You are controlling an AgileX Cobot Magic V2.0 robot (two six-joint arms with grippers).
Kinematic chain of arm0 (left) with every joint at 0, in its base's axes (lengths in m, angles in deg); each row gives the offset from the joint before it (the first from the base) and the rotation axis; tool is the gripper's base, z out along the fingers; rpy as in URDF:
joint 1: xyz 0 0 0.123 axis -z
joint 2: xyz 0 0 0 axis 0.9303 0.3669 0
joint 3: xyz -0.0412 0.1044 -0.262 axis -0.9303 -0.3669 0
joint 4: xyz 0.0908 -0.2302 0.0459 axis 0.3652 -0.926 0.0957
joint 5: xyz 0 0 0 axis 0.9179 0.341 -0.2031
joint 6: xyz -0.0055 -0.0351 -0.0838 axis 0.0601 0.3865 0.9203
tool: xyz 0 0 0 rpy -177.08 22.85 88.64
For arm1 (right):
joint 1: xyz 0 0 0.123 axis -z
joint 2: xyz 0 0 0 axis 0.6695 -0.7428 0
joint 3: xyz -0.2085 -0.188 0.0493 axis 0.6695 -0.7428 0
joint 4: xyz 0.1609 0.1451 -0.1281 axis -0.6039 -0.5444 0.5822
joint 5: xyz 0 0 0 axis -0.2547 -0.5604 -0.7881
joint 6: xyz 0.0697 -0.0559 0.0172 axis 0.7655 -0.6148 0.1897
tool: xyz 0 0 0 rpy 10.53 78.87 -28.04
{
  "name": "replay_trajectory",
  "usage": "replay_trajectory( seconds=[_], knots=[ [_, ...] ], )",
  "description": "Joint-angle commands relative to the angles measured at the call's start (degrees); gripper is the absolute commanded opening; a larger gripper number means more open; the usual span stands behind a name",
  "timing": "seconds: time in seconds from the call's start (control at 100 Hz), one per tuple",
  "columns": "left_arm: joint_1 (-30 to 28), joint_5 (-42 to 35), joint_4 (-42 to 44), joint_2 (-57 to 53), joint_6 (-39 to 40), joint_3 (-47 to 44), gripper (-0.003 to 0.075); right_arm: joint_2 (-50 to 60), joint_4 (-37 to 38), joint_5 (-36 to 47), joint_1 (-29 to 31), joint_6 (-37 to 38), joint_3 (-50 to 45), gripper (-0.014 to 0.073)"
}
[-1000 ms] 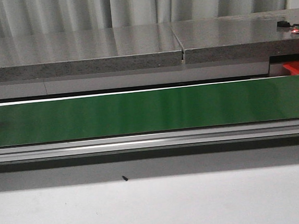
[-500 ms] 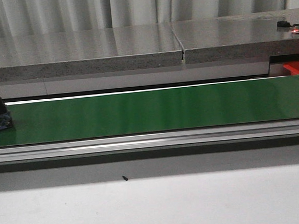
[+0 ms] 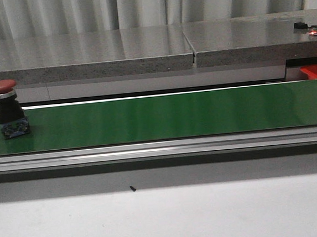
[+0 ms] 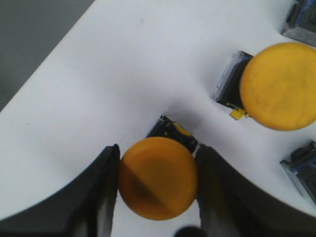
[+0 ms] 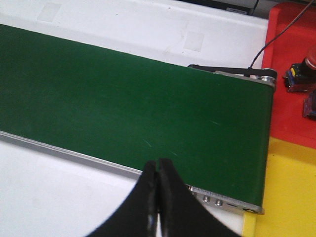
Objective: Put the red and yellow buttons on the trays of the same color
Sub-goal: 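Lower the yellow button onto the belt and open the left gripper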
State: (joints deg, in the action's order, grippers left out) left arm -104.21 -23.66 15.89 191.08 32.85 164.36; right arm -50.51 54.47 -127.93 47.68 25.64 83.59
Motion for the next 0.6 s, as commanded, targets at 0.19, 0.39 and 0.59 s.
replay_trajectory(
  seconds=[0.19,0.39,0.59],
  knots=[
    [-0.03,3.32,-0.75,-5.87,0.45,5.82,0.0115,0.75,-0.8,2.65,-0.04,-0.28,1.59,-0.0069],
    [1.56,6.28,-6.8,-11.24,-3.9,8.68,0.0116,0.75,-0.8,2.59,-0.04,-0.28,1.59,-0.0069],
    [7.46,10.06,-7.73,-14.8,-5.55,8.68,0.0116,0.75,-0.8,2.48,-0.04,-0.28,1.59,-0.0069]
  ],
)
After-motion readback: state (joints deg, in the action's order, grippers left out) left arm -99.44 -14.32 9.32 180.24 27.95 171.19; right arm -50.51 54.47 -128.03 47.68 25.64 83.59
